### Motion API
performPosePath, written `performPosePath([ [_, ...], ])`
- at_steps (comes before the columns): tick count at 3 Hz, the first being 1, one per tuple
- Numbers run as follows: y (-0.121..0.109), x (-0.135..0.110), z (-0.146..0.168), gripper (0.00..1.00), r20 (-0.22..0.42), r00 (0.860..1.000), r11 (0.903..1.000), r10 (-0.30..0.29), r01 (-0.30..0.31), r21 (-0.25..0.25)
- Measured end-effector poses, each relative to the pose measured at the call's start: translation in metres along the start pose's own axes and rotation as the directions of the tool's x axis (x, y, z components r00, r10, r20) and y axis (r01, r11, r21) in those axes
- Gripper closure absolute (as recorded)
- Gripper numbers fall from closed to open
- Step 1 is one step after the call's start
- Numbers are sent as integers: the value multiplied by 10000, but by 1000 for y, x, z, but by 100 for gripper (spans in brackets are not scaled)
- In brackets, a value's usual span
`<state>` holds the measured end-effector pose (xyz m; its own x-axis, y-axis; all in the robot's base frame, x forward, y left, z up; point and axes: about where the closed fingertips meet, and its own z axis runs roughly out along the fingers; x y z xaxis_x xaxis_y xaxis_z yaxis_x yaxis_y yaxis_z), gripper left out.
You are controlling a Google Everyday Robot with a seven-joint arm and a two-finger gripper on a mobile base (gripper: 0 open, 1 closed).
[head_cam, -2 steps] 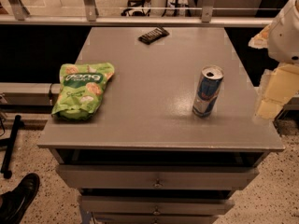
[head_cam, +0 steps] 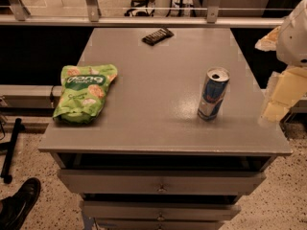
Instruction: Move redbull can near rxbar chocolate
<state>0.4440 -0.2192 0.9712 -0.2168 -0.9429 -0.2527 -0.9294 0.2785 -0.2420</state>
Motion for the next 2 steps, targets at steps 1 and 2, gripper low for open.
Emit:
performPosePath([
  [1,-14,4,22,0,1248,9919,9997,241,-236,-54],
  [2,-32,-7,49,0,2837,9579,9990,442,-400,-208],
])
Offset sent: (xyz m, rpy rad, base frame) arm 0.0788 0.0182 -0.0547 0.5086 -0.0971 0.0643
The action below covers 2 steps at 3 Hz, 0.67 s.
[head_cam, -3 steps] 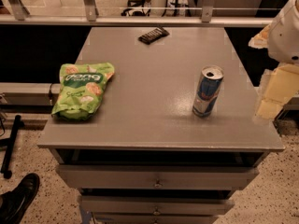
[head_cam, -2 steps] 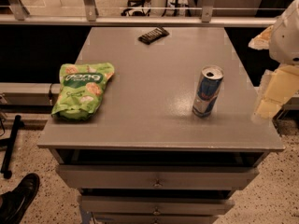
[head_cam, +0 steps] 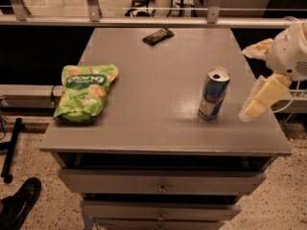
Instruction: Move redbull can near rxbar chocolate
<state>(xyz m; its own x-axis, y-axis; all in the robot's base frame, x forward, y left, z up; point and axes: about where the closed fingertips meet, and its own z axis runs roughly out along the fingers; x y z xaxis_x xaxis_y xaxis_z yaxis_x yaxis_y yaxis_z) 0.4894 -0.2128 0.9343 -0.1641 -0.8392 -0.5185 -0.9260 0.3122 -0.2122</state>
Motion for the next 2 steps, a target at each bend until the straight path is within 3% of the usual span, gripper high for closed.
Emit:
performPosePath([
  [1,-9,-19,34,0,2375,9691,9970,664,-549,-549],
  [2,-6,-34,59,0,4192,8949,9847,1527,-1016,-1419],
])
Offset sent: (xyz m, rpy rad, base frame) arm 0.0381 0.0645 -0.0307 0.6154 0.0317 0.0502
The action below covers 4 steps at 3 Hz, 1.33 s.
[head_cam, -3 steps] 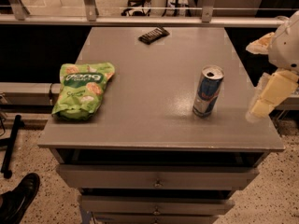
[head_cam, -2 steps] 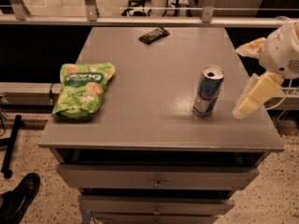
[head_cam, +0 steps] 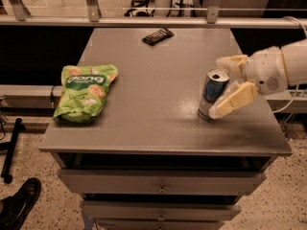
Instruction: Move redbull can near rxbar chocolate
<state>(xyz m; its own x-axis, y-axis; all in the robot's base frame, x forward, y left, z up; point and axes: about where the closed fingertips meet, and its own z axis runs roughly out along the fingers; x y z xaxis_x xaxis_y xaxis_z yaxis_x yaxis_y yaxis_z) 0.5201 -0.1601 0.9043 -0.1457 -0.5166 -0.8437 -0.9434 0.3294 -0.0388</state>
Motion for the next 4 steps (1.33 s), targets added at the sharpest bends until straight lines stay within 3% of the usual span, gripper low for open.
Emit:
performPosePath([
  [1,1,6,11,0,1172,9920,9982,463,-416,-424],
  [2,-4,9,13,33,2821,9579,9976,533,-385,-578],
  [3,-13,6,10,64,3358,9413,9989,354,-232,-401],
  [4,-32,-7,0,95,3493,9370,9999,-85,44,126],
])
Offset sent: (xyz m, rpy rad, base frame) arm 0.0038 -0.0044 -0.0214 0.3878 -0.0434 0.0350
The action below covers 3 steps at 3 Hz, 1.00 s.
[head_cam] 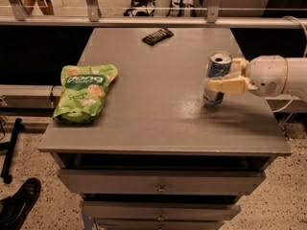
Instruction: Move redbull can near rxbar chocolate
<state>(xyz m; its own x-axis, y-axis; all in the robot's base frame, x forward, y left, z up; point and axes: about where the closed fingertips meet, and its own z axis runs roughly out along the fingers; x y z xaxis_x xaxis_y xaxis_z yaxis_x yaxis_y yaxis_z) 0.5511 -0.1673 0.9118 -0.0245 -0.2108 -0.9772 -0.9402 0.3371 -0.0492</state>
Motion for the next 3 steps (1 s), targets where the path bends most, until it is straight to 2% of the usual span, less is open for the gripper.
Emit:
performPosePath([
  [1,-29,-31,-17,100,-516,9949,9945,-861,889,548],
  [2,-38,-46,-24,100,-499,9918,9896,-1175,1211,780],
  [3,-43,-45,-22,100,-480,9919,9888,-1175,1214,871],
])
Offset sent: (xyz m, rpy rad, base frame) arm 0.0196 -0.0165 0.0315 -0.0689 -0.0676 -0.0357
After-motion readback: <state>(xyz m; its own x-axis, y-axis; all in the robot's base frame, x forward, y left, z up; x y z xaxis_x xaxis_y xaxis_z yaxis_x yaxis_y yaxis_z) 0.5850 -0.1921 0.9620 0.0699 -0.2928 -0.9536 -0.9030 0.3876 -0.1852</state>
